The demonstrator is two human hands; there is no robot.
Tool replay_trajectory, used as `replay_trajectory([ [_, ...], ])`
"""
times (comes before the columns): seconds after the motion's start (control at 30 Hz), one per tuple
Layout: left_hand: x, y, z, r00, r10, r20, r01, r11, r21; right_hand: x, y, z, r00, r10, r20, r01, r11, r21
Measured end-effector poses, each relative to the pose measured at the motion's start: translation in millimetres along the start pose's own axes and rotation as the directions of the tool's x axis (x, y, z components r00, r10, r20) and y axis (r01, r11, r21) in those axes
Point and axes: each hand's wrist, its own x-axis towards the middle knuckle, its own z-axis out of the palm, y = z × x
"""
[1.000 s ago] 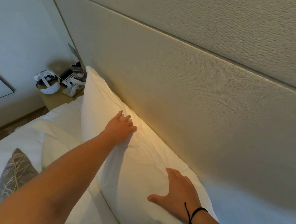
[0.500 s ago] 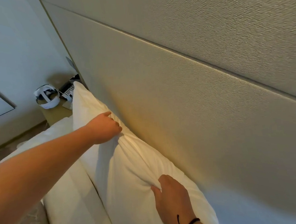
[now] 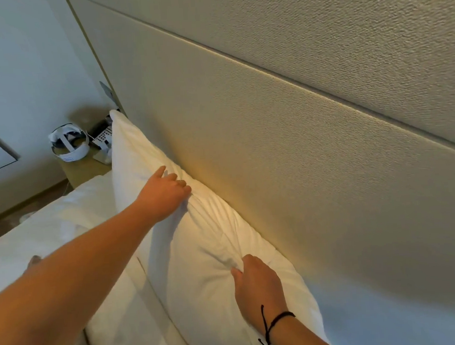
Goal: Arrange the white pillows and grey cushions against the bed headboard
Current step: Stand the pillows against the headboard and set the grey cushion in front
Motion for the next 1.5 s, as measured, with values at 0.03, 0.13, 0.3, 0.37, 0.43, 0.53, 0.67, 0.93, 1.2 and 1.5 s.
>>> replay_trajectory([
  [0.03,2,5,-1,1.0,0.004,-0.022,-0.004,1.0,-0.012,-2,3,-2,1.0,0.006,0.001,-0.006,1.0,-0.001],
  [0.13,6,5,-8,0.997,-0.022,-0.074,0.021,1.0,-0.011,-7,6,-10,0.999,-0.025,-0.047,0.027,0.999,0.045],
  [0.3,4,13,-18,0.992,-0.126,0.01,0.127,0.988,-0.087,-11,4,-22,0.999,-0.037,-0.038,0.04,0.996,0.083],
  [0.37,5,22,-28,0.991,-0.081,0.104,0.098,0.982,-0.161,-16,6,-31,1.0,-0.007,0.012,0.006,0.995,0.097],
  [0.43,4,37,-39,0.979,0.076,0.188,-0.024,0.965,-0.262,-21,16,-45,0.997,0.038,0.068,-0.043,0.996,0.084],
  [0.53,-2,64,-56,0.926,0.306,0.221,-0.208,0.903,-0.376,-31,40,-71,0.982,0.087,0.168,-0.095,0.995,0.039],
  [0.67,-4,80,-77,0.884,0.422,0.203,-0.244,0.784,-0.571,-58,70,-97,0.972,0.049,0.231,-0.061,0.997,0.044],
  [0.93,-11,77,-87,0.965,0.163,-0.207,-0.256,0.759,-0.599,-107,85,-125,0.98,-0.025,-0.196,0.037,0.997,0.06],
  [1.2,-18,81,-69,0.954,0.145,-0.263,-0.204,0.955,-0.215,-107,99,-100,0.974,0.132,-0.183,-0.205,0.857,-0.472],
  [1.5,-29,51,-30,0.95,-0.093,-0.299,0.024,0.974,-0.227,-78,75,-90,0.993,0.109,-0.045,-0.118,0.954,-0.277],
])
